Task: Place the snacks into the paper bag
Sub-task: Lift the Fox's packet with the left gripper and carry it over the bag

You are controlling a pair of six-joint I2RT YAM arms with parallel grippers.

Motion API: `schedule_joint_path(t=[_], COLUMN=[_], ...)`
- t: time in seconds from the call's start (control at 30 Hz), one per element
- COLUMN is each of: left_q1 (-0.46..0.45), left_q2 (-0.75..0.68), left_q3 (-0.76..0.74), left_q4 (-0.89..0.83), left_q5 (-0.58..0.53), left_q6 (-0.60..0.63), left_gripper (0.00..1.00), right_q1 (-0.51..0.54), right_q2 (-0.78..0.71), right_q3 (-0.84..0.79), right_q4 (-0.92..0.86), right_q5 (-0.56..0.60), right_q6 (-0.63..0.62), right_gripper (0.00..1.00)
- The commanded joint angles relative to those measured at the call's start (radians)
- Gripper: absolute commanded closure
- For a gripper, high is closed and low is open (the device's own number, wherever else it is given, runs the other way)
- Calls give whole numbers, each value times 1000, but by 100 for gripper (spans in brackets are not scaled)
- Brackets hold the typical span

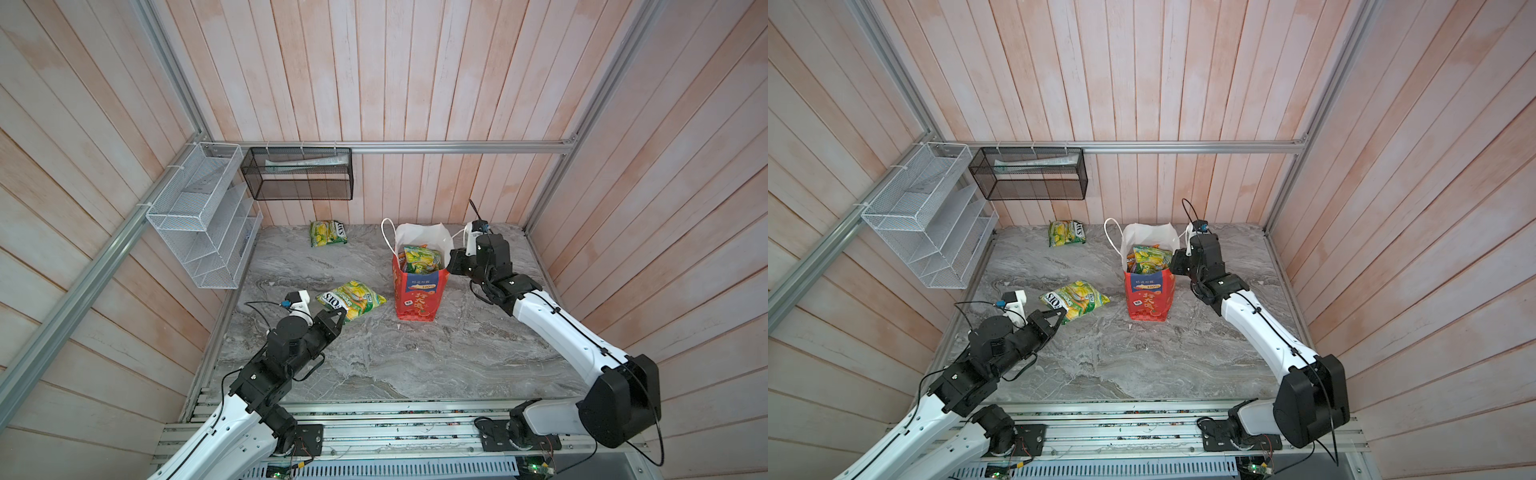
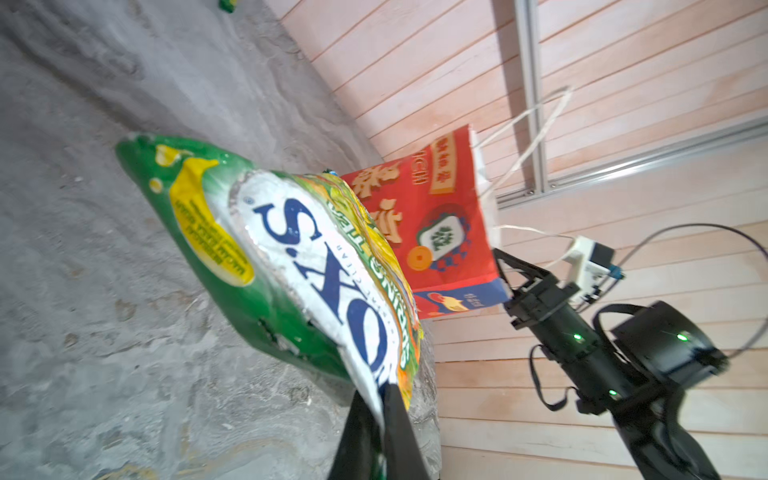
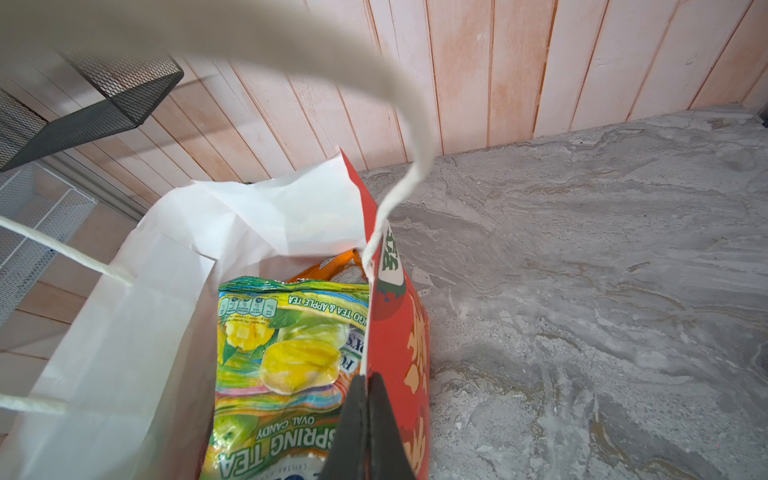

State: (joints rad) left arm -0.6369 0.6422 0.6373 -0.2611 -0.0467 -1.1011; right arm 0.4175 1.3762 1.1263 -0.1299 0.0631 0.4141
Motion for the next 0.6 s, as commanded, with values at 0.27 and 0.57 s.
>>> schedule_joint_path(t=[0.27,0.57], left_q1=[-212,-256], left_q2=[318,655], left_q3=[443,826], left_q4=[36,-94], left_q5=[-107,-46], left_q6=[253,457], left_gripper=[100,100], right_q1=[8,7], right_q2=[-8,-6], right_q3=[-17,-17], right_q4=[-21,-21], right_q5=[13,10], right_q6=[-17,-17], right_gripper=[100,100])
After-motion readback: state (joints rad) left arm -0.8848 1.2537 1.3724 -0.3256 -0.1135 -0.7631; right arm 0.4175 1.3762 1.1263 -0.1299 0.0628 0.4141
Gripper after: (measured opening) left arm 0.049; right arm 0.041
